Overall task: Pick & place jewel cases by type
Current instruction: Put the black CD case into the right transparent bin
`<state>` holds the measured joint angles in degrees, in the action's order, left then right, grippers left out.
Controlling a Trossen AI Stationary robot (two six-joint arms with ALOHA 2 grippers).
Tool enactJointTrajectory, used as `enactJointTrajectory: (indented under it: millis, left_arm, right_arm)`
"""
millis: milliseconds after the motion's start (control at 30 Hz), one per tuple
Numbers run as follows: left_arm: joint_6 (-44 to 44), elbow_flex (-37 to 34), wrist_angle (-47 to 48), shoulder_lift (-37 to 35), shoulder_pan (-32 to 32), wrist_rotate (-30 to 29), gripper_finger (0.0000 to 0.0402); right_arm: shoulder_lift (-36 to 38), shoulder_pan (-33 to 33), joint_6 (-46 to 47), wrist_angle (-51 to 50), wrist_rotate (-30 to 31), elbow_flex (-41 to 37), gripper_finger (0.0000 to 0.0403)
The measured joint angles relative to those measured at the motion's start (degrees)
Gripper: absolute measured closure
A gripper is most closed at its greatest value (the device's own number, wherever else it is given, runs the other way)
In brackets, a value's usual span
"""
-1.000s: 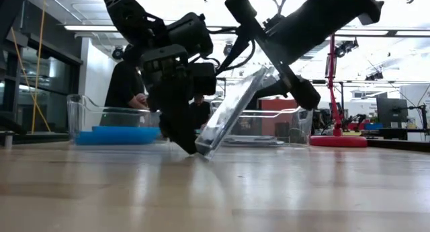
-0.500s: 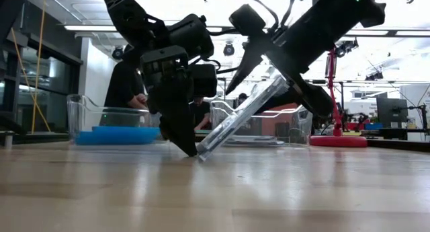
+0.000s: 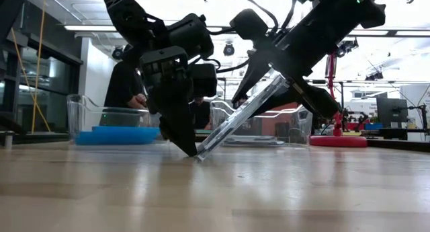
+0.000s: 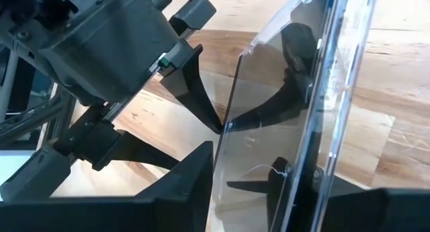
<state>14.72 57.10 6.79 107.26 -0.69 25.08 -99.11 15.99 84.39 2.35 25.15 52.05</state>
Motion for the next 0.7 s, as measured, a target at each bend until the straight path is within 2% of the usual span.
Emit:
enactJointTrajectory:
  millis: [300,700]
  left_arm:
    - [-0.92,-0.07,-0.45,0.04,-0.02,-0.21,0.019]
    - [-1.76,-0.09,-0.63,0.04,-0.04,-0.59,0.019]
  right_arm:
    - [0.0,0.07,-0.05,-0.35,-0.33,-0.02,0.0288]
    - [0.0,0.15,-0.91,-0.55,-0.5,-0.04,0.0332]
